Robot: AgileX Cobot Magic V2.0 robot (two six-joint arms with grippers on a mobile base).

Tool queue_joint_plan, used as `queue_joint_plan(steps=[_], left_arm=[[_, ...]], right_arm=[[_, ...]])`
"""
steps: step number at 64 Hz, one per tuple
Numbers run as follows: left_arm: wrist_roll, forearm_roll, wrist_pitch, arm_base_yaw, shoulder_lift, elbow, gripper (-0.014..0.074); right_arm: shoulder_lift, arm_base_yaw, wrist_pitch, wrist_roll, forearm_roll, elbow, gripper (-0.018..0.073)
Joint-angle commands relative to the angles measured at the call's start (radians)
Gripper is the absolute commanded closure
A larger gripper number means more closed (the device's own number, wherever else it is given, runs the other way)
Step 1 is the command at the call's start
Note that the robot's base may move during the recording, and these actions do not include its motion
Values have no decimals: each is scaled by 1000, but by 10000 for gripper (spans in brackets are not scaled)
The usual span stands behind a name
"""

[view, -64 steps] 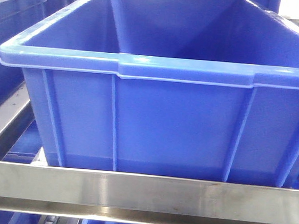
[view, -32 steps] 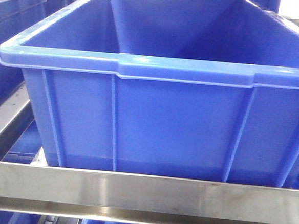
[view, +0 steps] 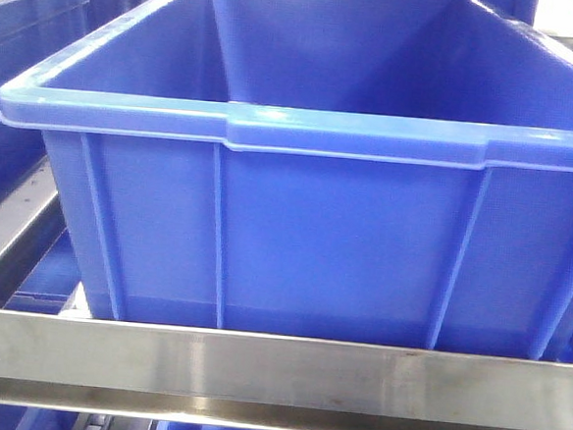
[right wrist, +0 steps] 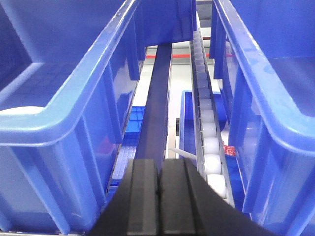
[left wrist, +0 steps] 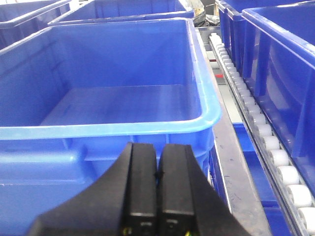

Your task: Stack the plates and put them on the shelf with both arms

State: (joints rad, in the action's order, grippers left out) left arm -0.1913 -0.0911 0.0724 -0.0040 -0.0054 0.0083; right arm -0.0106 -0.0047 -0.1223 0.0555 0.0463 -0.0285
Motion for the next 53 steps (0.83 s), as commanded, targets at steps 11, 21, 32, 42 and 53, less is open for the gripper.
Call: queue_joint_plan(steps=[11,21,32,42,53], left_arm=[[11,0,-95,-7,-22,3,516],[11,0,-95,-7,-22,3,516],[11,0,-95,-7,-22,3,516],[11,0,-95,-7,-22,3,516],[11,0,-95,-7,-22,3,516]], right_arm=[[-19,-5,82,-9,-13,-1,510],[-19,-5,82,-9,-13,-1,510],[-19,-5,82,-9,-13,-1,510],[-19,-5,82,-9,-13,-1,510],[-19,-5,82,-9,-13,-1,510]])
